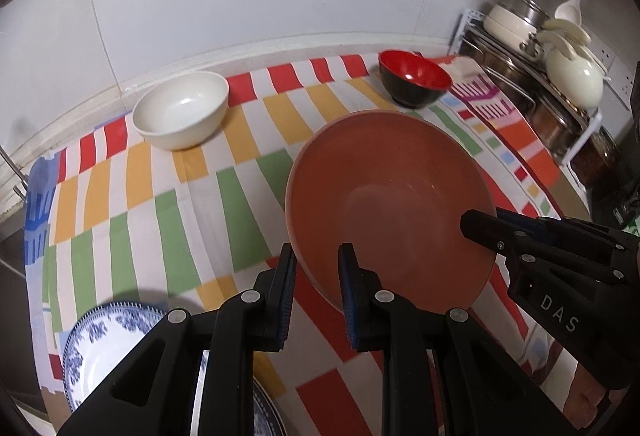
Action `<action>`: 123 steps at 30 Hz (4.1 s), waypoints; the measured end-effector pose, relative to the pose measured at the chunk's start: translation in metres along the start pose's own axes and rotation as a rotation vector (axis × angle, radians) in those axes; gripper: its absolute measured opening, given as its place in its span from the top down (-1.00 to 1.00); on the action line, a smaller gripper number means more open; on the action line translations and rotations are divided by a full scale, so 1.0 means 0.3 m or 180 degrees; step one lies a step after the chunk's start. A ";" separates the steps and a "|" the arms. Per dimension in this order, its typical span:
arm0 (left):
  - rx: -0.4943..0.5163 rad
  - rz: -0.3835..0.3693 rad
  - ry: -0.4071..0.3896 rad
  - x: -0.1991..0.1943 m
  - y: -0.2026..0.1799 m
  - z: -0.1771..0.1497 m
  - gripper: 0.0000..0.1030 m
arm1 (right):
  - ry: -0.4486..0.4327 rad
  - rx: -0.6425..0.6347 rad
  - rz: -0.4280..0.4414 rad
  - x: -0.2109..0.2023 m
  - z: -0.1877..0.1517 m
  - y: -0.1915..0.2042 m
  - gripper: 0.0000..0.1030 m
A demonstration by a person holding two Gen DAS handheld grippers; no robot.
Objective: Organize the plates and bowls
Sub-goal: 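Lift the pink bowl with both grippers and carry it toward the plate stack, then lower the pink bowl onto the cloth and open both grippers, then move both grippers to the white bowl by the wall, then close both grippers on the white bowl rim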
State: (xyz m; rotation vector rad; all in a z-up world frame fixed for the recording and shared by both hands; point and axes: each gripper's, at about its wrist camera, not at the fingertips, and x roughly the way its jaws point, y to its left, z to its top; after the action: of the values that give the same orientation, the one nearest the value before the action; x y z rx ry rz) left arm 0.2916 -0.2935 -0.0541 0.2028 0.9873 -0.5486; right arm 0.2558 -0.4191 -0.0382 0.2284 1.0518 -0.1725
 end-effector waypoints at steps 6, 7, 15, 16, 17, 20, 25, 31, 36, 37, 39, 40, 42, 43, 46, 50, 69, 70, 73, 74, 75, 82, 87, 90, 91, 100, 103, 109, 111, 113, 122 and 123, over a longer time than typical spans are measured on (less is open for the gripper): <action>0.0038 -0.0042 0.0115 0.001 -0.012 -0.066 0.57 | 0.0111 0.0055 -0.0051 -0.006 -0.079 0.002 0.72; 0.0038 -0.0054 0.0140 0.004 -0.015 -0.076 0.58 | 0.0126 0.0068 -0.0055 -0.007 -0.089 0.002 0.72; 0.0092 -0.0142 0.0292 0.034 -0.045 -0.123 0.58 | 0.0227 0.0156 -0.0134 -0.001 -0.153 -0.019 0.72; 0.0100 -0.0152 0.0307 0.039 -0.048 -0.126 0.58 | 0.0233 0.0161 -0.0143 0.000 -0.158 -0.023 0.72; 0.0110 -0.0161 0.0330 0.046 -0.053 -0.129 0.58 | 0.0248 0.0175 -0.0160 0.004 -0.165 -0.029 0.72; 0.0136 -0.0178 0.0381 0.061 -0.064 -0.138 0.58 | 0.0293 0.0208 -0.0183 0.013 -0.176 -0.042 0.72; 0.0167 -0.0194 0.0451 0.084 -0.087 -0.144 0.58 | 0.0360 0.0267 -0.0192 0.029 -0.188 -0.067 0.72; 0.0164 -0.0207 0.0496 0.106 -0.092 -0.144 0.57 | 0.0416 0.0296 -0.0188 0.043 -0.194 -0.084 0.72; 0.0152 -0.0223 0.0496 0.109 -0.092 -0.141 0.57 | 0.0437 0.0311 -0.0178 0.048 -0.195 -0.092 0.72; 0.0149 -0.0228 0.0497 0.110 -0.091 -0.140 0.58 | 0.0437 0.0313 -0.0172 0.049 -0.195 -0.094 0.72; 0.0144 -0.0237 0.0498 0.110 -0.090 -0.138 0.57 | 0.0433 0.0310 -0.0172 0.050 -0.195 -0.094 0.72; 0.0145 -0.0239 0.0495 0.110 -0.090 -0.139 0.57 | 0.0434 0.0307 -0.0176 0.050 -0.195 -0.095 0.72; 0.0143 -0.0242 0.0497 0.110 -0.091 -0.139 0.57 | 0.0436 0.0325 -0.0169 0.049 -0.195 -0.095 0.72; 0.0141 -0.0244 0.0498 0.109 -0.092 -0.138 0.57 | 0.0434 0.0326 -0.0166 0.050 -0.196 -0.094 0.72; 0.0138 -0.0224 0.0467 0.102 -0.090 -0.134 0.55 | 0.0409 0.0322 -0.0146 0.050 -0.196 -0.094 0.72; 0.0207 -0.0136 0.0336 0.074 -0.092 -0.126 0.26 | 0.0343 0.0321 -0.0103 0.038 -0.195 -0.093 0.52; -0.0003 0.0409 -0.0506 -0.149 0.114 0.013 -0.43 | -0.0531 -0.0095 -0.0124 -0.108 -0.031 0.050 0.05; -0.0023 0.0442 -0.0544 -0.158 0.128 0.022 -0.45 | -0.0580 -0.0154 -0.0055 -0.110 -0.007 0.070 -0.01; -0.0080 0.0551 -0.0635 -0.185 0.178 0.048 -0.54 | -0.0651 -0.0257 0.0023 -0.109 0.042 0.106 -0.06; -0.0092 0.0584 -0.0661 -0.189 0.190 0.052 -0.57 | -0.0688 -0.0305 0.0044 -0.108 0.063 0.120 -0.06; -0.0106 0.0641 -0.0694 -0.196 0.208 0.063 -0.59 | -0.0701 -0.0354 0.0059 -0.105 0.086 0.132 -0.06; -0.0221 0.0838 -0.0784 -0.205 0.298 0.121 -0.62 | -0.0706 -0.0538 0.0221 -0.071 0.207 0.191 -0.06; -0.0292 0.0924 -0.0777 -0.185 0.362 0.164 -0.62 | -0.0652 -0.0702 0.0306 -0.014 0.286 0.246 -0.06; -0.0307 0.0998 -0.0726 -0.149 0.405 0.197 -0.62 | -0.0616 -0.0780 0.0306 0.023 0.331 0.272 -0.06; -0.0313 0.1012 -0.0706 -0.135 0.419 0.209 -0.62 | -0.0609 -0.0814 0.0284 0.041 0.351 0.284 -0.06; -0.0292 0.1096 -0.0509 0.008 0.539 0.301 -0.62 | -0.0441 -0.1013 0.0235 0.216 0.486 0.351 -0.06; -0.0299 0.1072 -0.0442 0.063 0.576 0.327 -0.62 | -0.0339 -0.1065 0.0292 0.280 0.519 0.374 -0.05; -0.0271 0.1047 -0.0294 0.169 0.629 0.366 -0.61 | -0.0101 -0.1142 0.0346 0.408 0.564 0.412 -0.04; -0.0252 0.1044 -0.0228 0.210 0.643 0.379 -0.61 | -0.0005 -0.1152 0.0375 0.453 0.573 0.417 0.00; -0.0254 0.1018 -0.0161 0.248 0.659 0.389 -0.58 | 0.0152 -0.1139 0.0419 0.498 0.580 0.422 0.06; -0.0255 0.0893 0.0057 0.378 0.693 0.411 -0.26 | 0.0442 -0.1059 0.0543 0.624 0.584 0.418 0.39; -0.0248 0.0896 0.0068 0.387 0.694 0.412 -0.24 | 0.0454 -0.1066 0.0551 0.630 0.584 0.419 0.39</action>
State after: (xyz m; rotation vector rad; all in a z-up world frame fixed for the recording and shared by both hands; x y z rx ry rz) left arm 0.5417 -0.2072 -0.1005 0.2735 0.9792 -0.2508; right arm 0.5256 -0.3511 -0.1069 0.0275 1.1786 0.1786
